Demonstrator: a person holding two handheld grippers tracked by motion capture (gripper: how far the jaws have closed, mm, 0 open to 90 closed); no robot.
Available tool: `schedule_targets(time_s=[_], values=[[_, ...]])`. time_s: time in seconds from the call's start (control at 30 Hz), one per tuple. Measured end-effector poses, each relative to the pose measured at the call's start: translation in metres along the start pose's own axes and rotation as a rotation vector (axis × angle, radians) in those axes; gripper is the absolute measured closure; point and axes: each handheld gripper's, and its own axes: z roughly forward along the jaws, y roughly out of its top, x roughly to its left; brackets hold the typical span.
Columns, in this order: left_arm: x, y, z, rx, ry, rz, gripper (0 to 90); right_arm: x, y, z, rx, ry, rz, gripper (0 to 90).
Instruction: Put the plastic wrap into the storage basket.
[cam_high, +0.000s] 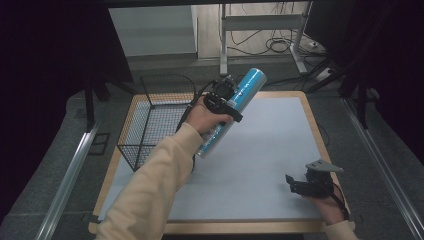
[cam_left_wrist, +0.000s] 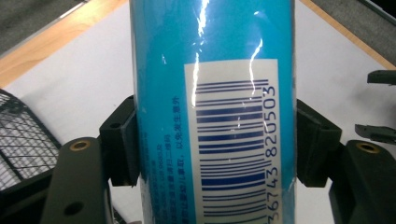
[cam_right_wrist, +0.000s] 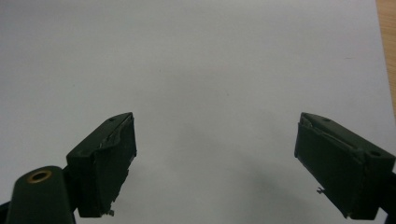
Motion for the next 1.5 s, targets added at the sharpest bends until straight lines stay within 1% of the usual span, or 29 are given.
schedule_targets(time_s=[0.1,0.2,0.27,0.33,0.37,0.4,0.43,0.87,1.0,1.07,1.2,1.37,1.4,1.5], values=[[0.006,0.002,-0.004,-0.004,0.014,-0.006,31.4,0.001,0.000,0.000,-0.002,0.001,-0.002,13.1],[0.012,0.003,-0.008,-0.019,0.021,-0.014,31.5,0.001,0.000,-0.001,-0.002,0.002,0.000,13.1],[0.015,0.003,-0.009,-0.019,0.025,-0.017,31.5,0.000,0.000,0.000,-0.003,0.000,-0.001,13.0],[0.019,0.003,-0.011,-0.018,0.039,-0.018,31.5,0.000,0.000,0.000,-0.001,-0.001,-0.002,13.0],[0.021,0.003,-0.012,-0.018,0.037,-0.015,31.5,0.000,0.000,0.000,-0.001,-0.001,-0.002,13.1],[0.022,0.002,-0.013,-0.020,0.038,-0.023,31.5,0.000,0.000,0.000,-0.001,-0.001,-0.001,13.1],[0.024,0.002,-0.014,-0.018,0.041,-0.022,31.5,0.000,0.000,0.000,-0.001,-0.001,-0.002,13.1],[0.046,-0.006,-0.021,-0.028,0.072,-0.056,31.5,0.001,0.000,0.000,0.001,-0.005,-0.001,13.0],[0.055,-0.010,-0.020,-0.033,0.092,-0.071,31.5,0.001,0.000,0.000,0.002,-0.006,-0.006,13.1],[0.062,-0.011,-0.019,-0.031,0.097,-0.085,31.6,0.001,0.000,0.000,0.003,-0.007,-0.005,13.0],[0.074,-0.013,-0.021,-0.034,0.122,-0.112,31.6,0.001,0.000,0.000,0.003,-0.012,-0.009,13.1],[0.089,-0.016,-0.026,-0.050,0.146,-0.135,31.6,0.000,-0.001,0.001,0.008,-0.015,-0.008,13.0],[0.092,-0.017,-0.027,-0.052,0.145,-0.141,31.6,0.000,-0.001,0.001,0.010,-0.015,-0.007,13.1],[0.101,-0.021,-0.026,-0.046,0.157,-0.152,31.6,0.000,-0.001,0.001,0.011,-0.015,-0.005,13.1]])
